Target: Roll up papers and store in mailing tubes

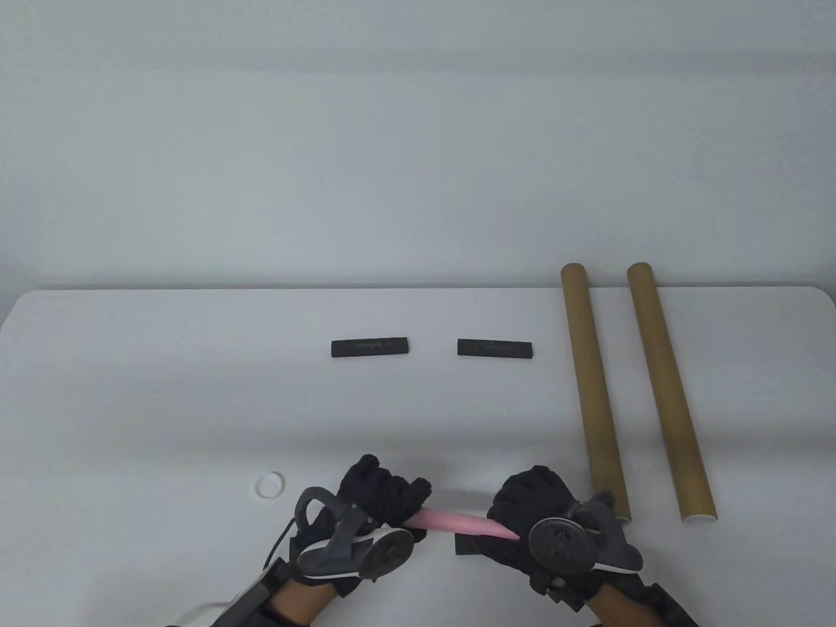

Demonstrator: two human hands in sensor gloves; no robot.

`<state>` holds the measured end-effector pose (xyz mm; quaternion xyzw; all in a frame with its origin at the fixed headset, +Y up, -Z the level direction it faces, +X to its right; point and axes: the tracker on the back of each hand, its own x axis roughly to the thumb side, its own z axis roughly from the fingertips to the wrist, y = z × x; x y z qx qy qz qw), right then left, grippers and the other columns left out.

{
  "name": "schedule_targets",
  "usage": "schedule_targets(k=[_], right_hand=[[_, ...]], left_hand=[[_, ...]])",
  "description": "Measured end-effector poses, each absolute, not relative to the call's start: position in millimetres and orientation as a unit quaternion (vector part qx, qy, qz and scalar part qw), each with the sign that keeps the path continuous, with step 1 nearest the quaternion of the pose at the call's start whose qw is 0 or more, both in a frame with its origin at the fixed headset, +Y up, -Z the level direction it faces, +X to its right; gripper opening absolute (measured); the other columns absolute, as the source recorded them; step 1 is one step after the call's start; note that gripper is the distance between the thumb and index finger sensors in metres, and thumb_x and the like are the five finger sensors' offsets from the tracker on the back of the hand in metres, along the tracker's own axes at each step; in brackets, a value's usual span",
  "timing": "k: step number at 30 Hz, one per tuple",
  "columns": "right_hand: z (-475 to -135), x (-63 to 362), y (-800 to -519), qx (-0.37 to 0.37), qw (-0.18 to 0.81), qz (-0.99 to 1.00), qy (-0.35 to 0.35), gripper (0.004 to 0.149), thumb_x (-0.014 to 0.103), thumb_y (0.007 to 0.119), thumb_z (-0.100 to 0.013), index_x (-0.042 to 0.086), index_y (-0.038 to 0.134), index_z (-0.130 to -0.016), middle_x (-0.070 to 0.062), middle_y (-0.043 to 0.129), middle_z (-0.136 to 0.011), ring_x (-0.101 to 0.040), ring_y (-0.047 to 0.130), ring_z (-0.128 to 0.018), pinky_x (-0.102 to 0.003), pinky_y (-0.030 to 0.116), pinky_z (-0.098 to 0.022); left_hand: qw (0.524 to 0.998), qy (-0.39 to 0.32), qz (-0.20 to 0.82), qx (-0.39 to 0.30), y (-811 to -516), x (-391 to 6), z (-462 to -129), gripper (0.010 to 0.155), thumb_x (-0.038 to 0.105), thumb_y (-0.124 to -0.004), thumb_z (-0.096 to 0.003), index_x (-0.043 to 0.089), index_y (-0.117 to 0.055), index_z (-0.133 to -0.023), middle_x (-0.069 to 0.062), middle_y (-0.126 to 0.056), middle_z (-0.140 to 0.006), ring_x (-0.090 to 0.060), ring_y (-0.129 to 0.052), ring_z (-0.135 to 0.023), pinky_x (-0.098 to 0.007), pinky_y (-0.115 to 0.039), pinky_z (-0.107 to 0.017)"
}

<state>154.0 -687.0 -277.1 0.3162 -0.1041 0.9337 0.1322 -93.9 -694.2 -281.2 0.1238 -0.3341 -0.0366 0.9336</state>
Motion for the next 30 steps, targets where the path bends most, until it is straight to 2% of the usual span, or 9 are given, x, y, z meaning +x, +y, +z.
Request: schedule_targets(k=[2, 4, 8, 10, 14, 19, 24, 28, 30], right_hand=[[-275, 154, -686, 0.312, 0.125, 0.933, -0.125, 0.066, 0.064, 0.085, -0.041, 0.018, 0.087, -0.088, -0.010, 0.087, -0.095, -0.044, 0.085, -0.091, -0.071, 0.067, -0.068], [-274, 152, -685, 0.320, 0.103, 0.933, -0.130, 0.065, 0.058, 0.088, -0.042, 0.021, 0.080, -0.095, -0.009, 0.081, -0.101, -0.043, 0.080, -0.097, -0.071, 0.064, -0.070], [-275, 150, -687, 0.325, 0.111, 0.933, -0.105, 0.053, 0.061, 0.082, -0.044, 0.021, 0.093, -0.077, -0.006, 0.095, -0.085, -0.040, 0.091, -0.088, -0.070, 0.067, -0.068], [-277, 151, -689, 0.323, 0.122, 0.934, -0.096, 0.056, 0.065, 0.078, -0.042, 0.021, 0.097, -0.069, -0.005, 0.100, -0.077, -0.039, 0.095, -0.082, -0.070, 0.070, -0.066], [-276, 153, -688, 0.326, 0.139, 0.929, -0.106, 0.065, 0.063, 0.085, -0.041, 0.020, 0.086, -0.089, -0.008, 0.086, -0.095, -0.043, 0.084, -0.094, -0.073, 0.067, -0.067], [-275, 150, -688, 0.327, 0.115, 0.932, -0.109, 0.054, 0.060, 0.085, -0.043, 0.021, 0.092, -0.080, -0.006, 0.093, -0.087, -0.040, 0.089, -0.090, -0.072, 0.069, -0.067], [-263, 138, -678, 0.326, 0.046, 0.929, -0.167, 0.051, 0.059, 0.088, -0.042, 0.022, 0.094, -0.077, -0.004, 0.095, -0.085, -0.037, 0.091, -0.089, -0.070, 0.071, -0.068], [-250, 123, -674, 0.338, -0.001, 0.920, -0.199, 0.052, 0.061, 0.088, -0.041, 0.024, 0.093, -0.077, -0.003, 0.095, -0.085, -0.037, 0.091, -0.089, -0.070, 0.069, -0.069], [-246, 117, -673, 0.347, -0.013, 0.915, -0.206, 0.051, 0.061, 0.088, -0.041, 0.025, 0.093, -0.077, -0.002, 0.095, -0.085, -0.036, 0.091, -0.089, -0.069, 0.069, -0.070]], left_hand=[[0.937, -0.330, -0.019, 0.108, -695, -96, -283, 0.061, 0.066, -0.078, -0.0355, 0.031, -0.083, -0.085, 0.011, -0.103, -0.056, -0.011, -0.108, -0.052, -0.048, -0.073, -0.069], [0.941, -0.326, -0.005, 0.091, -697, -97, -286, 0.061, 0.066, -0.078, -0.0354, 0.031, -0.084, -0.085, 0.011, -0.103, -0.055, -0.011, -0.108, -0.051, -0.048, -0.073, -0.069], [0.937, -0.329, -0.031, 0.113, -696, -95, -282, 0.066, 0.065, -0.079, -0.0355, 0.033, -0.075, -0.093, 0.007, -0.098, -0.074, -0.016, -0.102, -0.069, -0.050, -0.067, -0.072], [0.934, -0.337, -0.032, 0.116, -694, -93, -282, 0.062, 0.065, -0.081, -0.0348, 0.032, -0.081, -0.087, 0.010, -0.101, -0.058, -0.012, -0.105, -0.054, -0.048, -0.072, -0.069], [0.941, -0.328, -0.006, 0.084, -696, -96, -286, 0.060, 0.067, -0.080, -0.0341, 0.032, -0.086, -0.082, 0.011, -0.104, -0.050, -0.010, -0.108, -0.045, -0.047, -0.075, -0.068], [0.940, -0.325, -0.035, 0.093, -698, -93, -284, 0.067, 0.066, -0.080, -0.0352, 0.031, -0.076, -0.092, 0.007, -0.099, -0.071, -0.015, -0.104, -0.066, -0.050, -0.069, -0.071], [0.934, -0.341, -0.030, 0.101, -694, -84, -277, 0.073, 0.066, -0.080, -0.0354, 0.030, -0.069, -0.098, 0.005, -0.094, -0.085, -0.020, -0.099, -0.078, -0.051, -0.066, -0.072], [0.927, -0.362, -0.013, 0.096, -692, -74, -270, 0.072, 0.061, -0.084, -0.0353, 0.030, -0.070, -0.098, 0.006, -0.095, -0.084, -0.018, -0.102, -0.076, -0.050, -0.069, -0.071], [0.926, -0.366, -0.009, 0.096, -691, -70, -269, 0.064, 0.056, -0.087, -0.0359, 0.030, -0.076, -0.093, 0.009, -0.100, -0.072, -0.013, -0.106, -0.064, -0.047, -0.074, -0.069]])
